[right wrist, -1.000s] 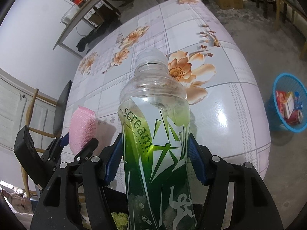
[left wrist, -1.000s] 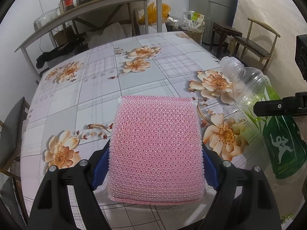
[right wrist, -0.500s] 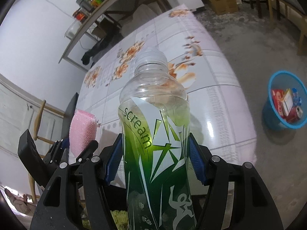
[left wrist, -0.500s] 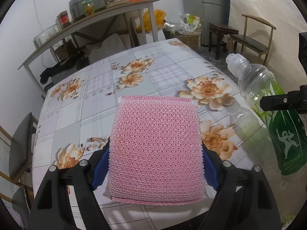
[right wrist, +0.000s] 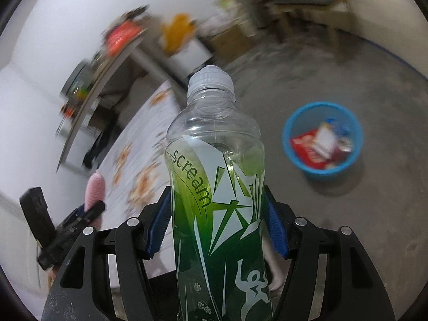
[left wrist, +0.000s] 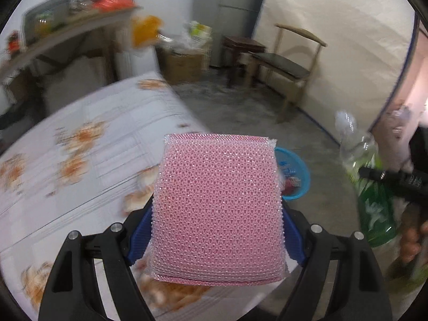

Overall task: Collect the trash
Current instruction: 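Carry the green bottle and pink sponge over the blue wastebasket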

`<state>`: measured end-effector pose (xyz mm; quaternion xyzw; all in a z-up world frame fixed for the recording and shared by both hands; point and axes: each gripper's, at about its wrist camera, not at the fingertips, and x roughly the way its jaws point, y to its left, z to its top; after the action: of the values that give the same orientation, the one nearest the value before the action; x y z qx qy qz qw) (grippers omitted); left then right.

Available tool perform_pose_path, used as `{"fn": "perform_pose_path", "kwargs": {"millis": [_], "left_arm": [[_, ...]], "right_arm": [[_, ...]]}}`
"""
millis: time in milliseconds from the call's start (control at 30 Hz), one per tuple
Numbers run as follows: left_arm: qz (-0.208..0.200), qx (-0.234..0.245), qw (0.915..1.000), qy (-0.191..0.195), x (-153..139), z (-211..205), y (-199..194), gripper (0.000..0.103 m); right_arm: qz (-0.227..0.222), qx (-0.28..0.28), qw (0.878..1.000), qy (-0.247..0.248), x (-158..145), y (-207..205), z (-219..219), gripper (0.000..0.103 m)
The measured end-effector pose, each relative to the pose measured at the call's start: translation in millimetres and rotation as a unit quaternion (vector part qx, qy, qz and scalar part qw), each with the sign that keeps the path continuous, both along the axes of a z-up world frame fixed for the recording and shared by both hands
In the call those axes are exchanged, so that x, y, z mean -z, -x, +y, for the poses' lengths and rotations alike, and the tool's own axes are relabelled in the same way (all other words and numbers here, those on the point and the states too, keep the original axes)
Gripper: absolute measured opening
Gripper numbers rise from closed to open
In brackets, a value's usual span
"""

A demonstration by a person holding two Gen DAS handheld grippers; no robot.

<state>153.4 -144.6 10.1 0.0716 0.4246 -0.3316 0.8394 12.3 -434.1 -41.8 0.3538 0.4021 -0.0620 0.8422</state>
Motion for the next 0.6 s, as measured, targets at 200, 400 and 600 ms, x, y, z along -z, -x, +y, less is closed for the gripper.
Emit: {"fn": "perform_pose_path", "kwargs": {"millis": [200, 400, 600], "left_arm": [[0.12, 0.067, 0.9903, 0.02, 25, -116, -47, 0.079], [0.187, 0.102, 0.9766, -0.031, 77, -223, -74, 0.079], [0.196, 0.103, 0.9747, -0.032, 105, -309, -106, 0.087]], "right_arm": [[0.03, 0.071, 0.994, -0.072, 51, 15, -62, 0.061], [0.073, 0.085, 0.987, -0.113, 111, -24, -110, 0.061], [0.1, 0.109, 0.981, -0.122, 162, -74, -162, 0.065]]}}
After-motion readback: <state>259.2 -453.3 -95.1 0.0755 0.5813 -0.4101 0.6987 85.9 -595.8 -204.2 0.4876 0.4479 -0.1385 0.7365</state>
